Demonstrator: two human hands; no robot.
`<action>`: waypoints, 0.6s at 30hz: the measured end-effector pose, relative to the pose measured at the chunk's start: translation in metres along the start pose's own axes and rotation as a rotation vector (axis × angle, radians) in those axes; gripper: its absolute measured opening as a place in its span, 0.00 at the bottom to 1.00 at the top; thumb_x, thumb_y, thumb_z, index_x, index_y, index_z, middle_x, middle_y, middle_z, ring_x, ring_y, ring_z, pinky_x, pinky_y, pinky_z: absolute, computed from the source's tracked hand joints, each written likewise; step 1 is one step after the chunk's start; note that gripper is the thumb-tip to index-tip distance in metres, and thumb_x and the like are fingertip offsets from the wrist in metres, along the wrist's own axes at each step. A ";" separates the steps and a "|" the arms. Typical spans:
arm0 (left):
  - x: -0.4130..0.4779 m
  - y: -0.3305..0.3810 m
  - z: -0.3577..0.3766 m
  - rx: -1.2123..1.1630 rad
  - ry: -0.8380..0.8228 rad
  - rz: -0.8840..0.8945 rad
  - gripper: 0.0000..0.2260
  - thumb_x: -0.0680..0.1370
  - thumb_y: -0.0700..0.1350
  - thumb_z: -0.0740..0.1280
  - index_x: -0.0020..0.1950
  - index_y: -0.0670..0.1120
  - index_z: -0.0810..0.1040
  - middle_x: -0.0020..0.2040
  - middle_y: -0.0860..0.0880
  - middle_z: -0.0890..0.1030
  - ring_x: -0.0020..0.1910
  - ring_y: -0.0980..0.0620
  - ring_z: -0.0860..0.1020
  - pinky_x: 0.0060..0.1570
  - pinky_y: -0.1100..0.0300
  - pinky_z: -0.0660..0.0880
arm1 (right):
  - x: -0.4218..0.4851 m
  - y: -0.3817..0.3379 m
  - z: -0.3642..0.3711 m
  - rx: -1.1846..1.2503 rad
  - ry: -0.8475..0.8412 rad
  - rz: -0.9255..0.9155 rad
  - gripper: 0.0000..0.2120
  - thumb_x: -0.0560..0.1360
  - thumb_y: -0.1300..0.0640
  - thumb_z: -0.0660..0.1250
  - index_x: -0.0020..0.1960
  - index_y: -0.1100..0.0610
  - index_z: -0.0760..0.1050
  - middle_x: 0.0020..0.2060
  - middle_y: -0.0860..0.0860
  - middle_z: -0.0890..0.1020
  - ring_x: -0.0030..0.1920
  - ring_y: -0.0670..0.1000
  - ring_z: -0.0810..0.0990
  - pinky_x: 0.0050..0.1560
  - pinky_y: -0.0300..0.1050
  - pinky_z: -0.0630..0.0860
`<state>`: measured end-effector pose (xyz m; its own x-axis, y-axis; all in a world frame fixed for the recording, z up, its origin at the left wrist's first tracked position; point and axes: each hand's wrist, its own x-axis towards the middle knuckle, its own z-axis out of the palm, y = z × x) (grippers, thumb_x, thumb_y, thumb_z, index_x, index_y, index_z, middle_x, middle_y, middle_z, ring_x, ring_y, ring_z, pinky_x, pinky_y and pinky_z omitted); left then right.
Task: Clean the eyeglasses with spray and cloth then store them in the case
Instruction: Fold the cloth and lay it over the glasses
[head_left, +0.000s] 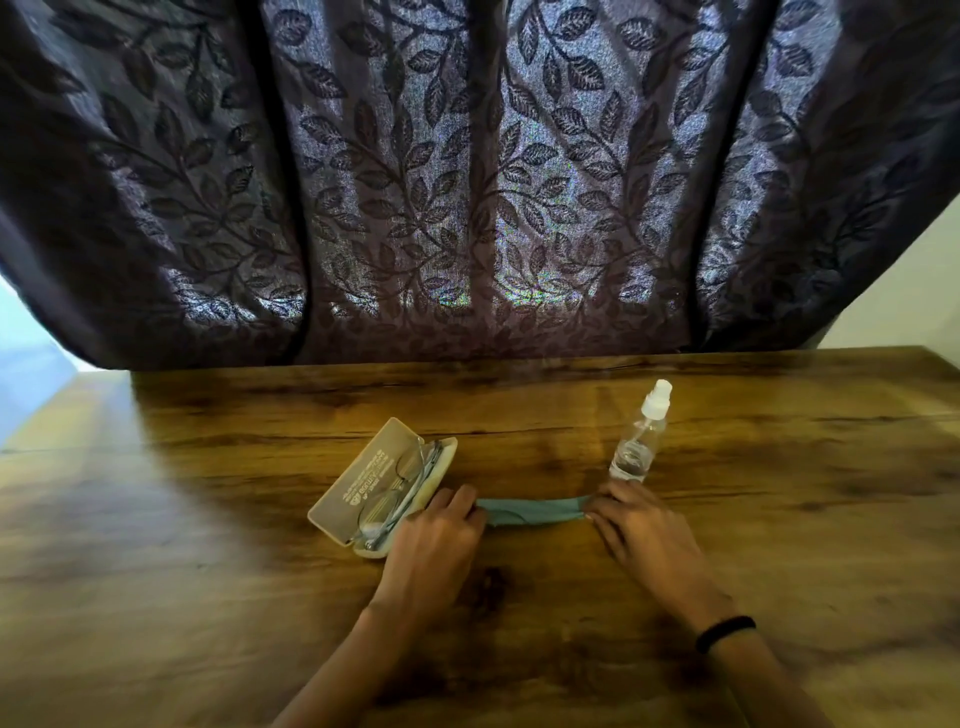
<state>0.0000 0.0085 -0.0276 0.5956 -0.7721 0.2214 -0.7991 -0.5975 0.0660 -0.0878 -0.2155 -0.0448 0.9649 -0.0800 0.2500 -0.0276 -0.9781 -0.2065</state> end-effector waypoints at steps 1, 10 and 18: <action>-0.001 0.000 -0.001 0.011 0.004 0.013 0.08 0.67 0.42 0.75 0.44 0.45 0.80 0.44 0.48 0.79 0.37 0.53 0.78 0.26 0.63 0.76 | 0.000 0.000 0.000 -0.006 0.004 0.002 0.08 0.76 0.56 0.64 0.53 0.52 0.78 0.49 0.48 0.78 0.51 0.48 0.76 0.42 0.41 0.76; -0.013 0.000 0.002 0.071 -0.031 -0.045 0.13 0.60 0.43 0.79 0.42 0.46 0.82 0.41 0.49 0.80 0.35 0.53 0.79 0.22 0.64 0.75 | -0.009 -0.005 -0.005 -0.003 -0.017 0.015 0.08 0.70 0.61 0.71 0.48 0.52 0.80 0.44 0.48 0.80 0.45 0.47 0.78 0.36 0.37 0.72; -0.016 0.010 0.001 -0.054 0.001 -0.079 0.16 0.69 0.47 0.73 0.55 0.49 0.78 0.52 0.50 0.78 0.47 0.52 0.77 0.31 0.62 0.76 | -0.003 0.002 -0.007 0.203 0.065 0.164 0.09 0.76 0.54 0.63 0.54 0.50 0.77 0.50 0.45 0.79 0.49 0.43 0.74 0.46 0.36 0.73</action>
<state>-0.0176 0.0143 -0.0310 0.6572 -0.7227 0.2140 -0.7527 -0.6442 0.1361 -0.0925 -0.2185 -0.0394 0.9329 -0.2531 0.2561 -0.1232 -0.8927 -0.4335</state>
